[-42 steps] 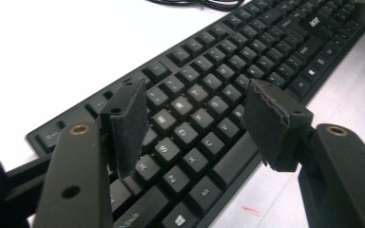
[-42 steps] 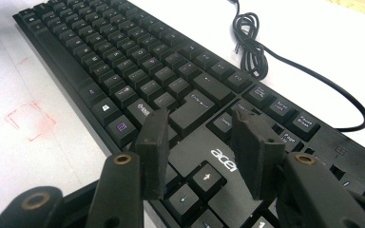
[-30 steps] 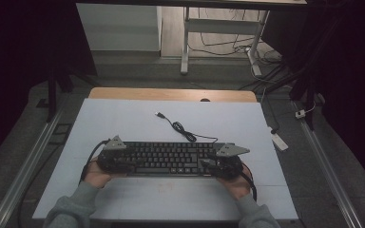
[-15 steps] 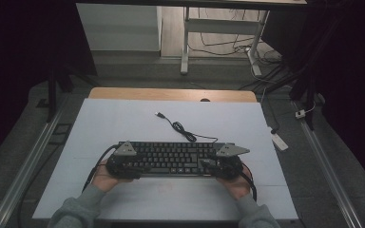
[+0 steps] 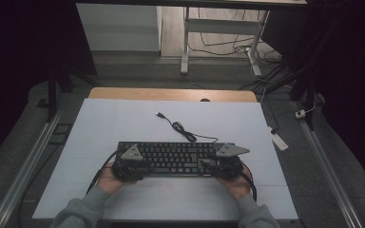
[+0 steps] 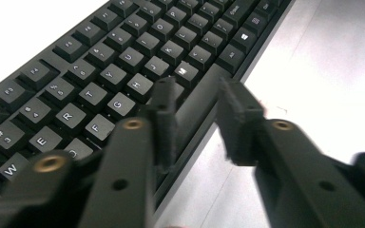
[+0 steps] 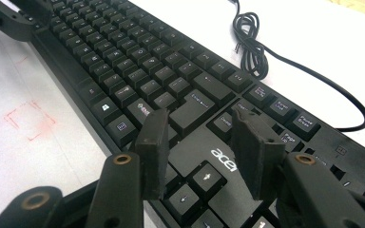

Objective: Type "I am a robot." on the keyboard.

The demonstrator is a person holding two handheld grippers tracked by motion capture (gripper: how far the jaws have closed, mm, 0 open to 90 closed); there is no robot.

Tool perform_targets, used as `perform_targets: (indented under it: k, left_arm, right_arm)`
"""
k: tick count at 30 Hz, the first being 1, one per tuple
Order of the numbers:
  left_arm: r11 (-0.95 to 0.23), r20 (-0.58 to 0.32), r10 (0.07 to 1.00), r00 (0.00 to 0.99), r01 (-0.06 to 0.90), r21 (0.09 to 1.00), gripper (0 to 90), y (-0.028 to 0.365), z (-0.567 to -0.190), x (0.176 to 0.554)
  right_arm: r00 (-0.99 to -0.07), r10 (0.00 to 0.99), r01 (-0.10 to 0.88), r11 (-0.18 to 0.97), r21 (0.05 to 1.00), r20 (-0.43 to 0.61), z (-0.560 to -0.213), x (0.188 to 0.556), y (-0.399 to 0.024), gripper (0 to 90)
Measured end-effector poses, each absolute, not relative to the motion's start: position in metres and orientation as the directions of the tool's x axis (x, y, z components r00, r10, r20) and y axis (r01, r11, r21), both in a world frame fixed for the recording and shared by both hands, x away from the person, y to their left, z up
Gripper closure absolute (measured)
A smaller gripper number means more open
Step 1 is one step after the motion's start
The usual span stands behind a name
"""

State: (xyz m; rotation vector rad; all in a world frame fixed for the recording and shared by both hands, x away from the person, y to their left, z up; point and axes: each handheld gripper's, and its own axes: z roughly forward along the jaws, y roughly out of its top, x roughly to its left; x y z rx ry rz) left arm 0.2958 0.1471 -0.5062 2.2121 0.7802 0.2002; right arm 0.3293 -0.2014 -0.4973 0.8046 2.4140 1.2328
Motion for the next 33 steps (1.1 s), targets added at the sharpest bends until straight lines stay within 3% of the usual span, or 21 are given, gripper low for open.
perform_targets:
  k: [6, 23, 33]
  left_arm:
    - [-0.520, -0.106, 0.604, 0.790, 0.491, 0.699, 88.7, 0.146, -0.511, 0.299]
    - [-0.561, -0.075, 0.608, 0.790, 0.495, 0.664, 89.0, 0.138, -0.522, 0.302]
    - [-0.544, -0.064, 0.608, 0.791, 0.474, 0.693, 88.8, 0.140, -0.516, 0.299]
  right_arm:
    - [-0.793, 0.609, 0.339, 0.471, 0.814, -0.022, -0.497, 0.329, -0.201, 57.2]
    - [-0.792, 0.610, 0.342, 0.473, 0.812, -0.022, -0.497, 0.329, -0.201, 57.2]
    - [-0.793, 0.609, 0.337, 0.471, 0.815, -0.025, -0.497, 0.329, -0.201, 57.2]
